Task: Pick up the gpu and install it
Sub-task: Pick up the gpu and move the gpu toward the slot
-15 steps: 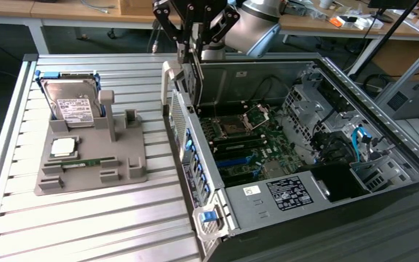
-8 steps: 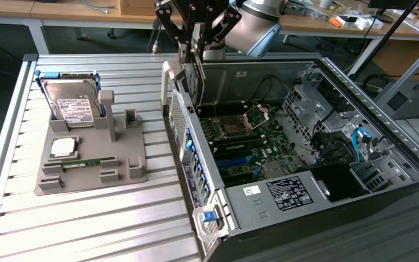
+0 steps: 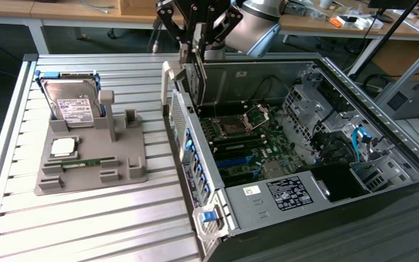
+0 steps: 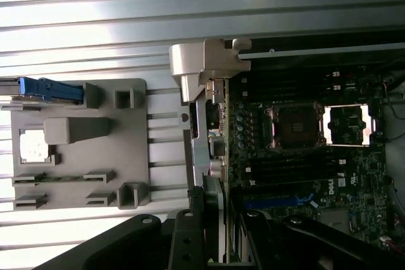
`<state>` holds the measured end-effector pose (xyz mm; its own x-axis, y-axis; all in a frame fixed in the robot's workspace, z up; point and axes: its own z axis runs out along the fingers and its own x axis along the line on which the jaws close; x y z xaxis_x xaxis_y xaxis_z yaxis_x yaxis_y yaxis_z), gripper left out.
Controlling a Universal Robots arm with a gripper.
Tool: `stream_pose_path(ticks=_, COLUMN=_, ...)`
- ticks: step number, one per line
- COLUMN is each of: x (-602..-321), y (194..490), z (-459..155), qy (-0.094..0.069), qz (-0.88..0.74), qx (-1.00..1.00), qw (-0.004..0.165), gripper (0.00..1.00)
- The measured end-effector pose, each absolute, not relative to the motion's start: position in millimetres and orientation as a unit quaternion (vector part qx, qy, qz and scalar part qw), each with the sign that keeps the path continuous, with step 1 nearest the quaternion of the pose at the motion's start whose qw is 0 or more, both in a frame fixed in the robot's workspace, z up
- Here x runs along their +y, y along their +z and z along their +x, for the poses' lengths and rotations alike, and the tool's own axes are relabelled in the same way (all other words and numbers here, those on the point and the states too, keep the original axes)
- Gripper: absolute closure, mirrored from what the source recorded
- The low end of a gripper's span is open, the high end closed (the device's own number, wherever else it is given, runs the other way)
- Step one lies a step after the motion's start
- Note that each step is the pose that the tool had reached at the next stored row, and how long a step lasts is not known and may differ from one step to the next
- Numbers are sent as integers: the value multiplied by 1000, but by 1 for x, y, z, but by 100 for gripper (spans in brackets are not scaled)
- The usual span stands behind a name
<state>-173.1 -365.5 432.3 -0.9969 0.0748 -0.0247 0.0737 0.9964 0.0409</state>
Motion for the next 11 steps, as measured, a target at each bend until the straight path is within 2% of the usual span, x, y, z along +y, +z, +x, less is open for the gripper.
stream_pose_path(ticks=11, x=-365, y=432, z=-169, qy=20, qz=37, qx=999, qw=13, gripper=73)
